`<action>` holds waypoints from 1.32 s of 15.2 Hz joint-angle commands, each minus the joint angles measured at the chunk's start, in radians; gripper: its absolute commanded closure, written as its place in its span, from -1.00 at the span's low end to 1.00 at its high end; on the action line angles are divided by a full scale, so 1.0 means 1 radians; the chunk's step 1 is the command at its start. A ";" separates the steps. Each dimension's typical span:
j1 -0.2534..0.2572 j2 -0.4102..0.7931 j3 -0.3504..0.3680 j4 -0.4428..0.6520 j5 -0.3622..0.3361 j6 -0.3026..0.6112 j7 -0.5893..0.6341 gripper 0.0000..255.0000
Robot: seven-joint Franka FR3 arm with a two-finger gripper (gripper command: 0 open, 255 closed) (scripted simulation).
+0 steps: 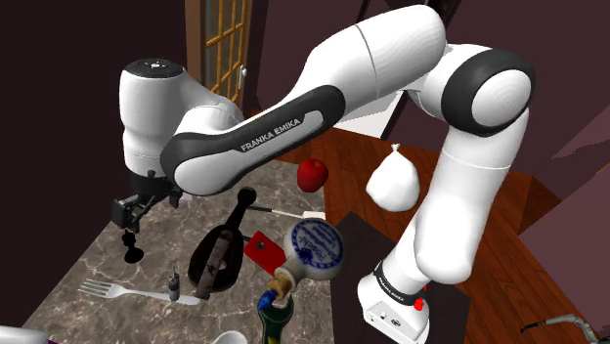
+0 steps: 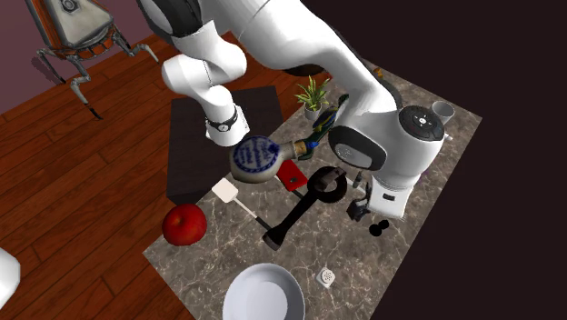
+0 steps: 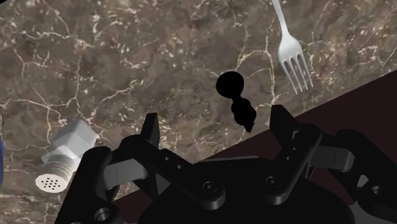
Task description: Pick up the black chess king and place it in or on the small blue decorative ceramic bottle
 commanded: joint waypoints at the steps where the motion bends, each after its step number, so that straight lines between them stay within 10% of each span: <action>1: 0.037 0.081 -0.010 0.063 -0.054 0.007 0.041 -1.00; 19: 0.110 0.246 -0.057 0.154 -0.149 0.067 0.104 -1.00; 20: 0.110 0.246 -0.057 0.154 -0.149 0.067 0.104 1.00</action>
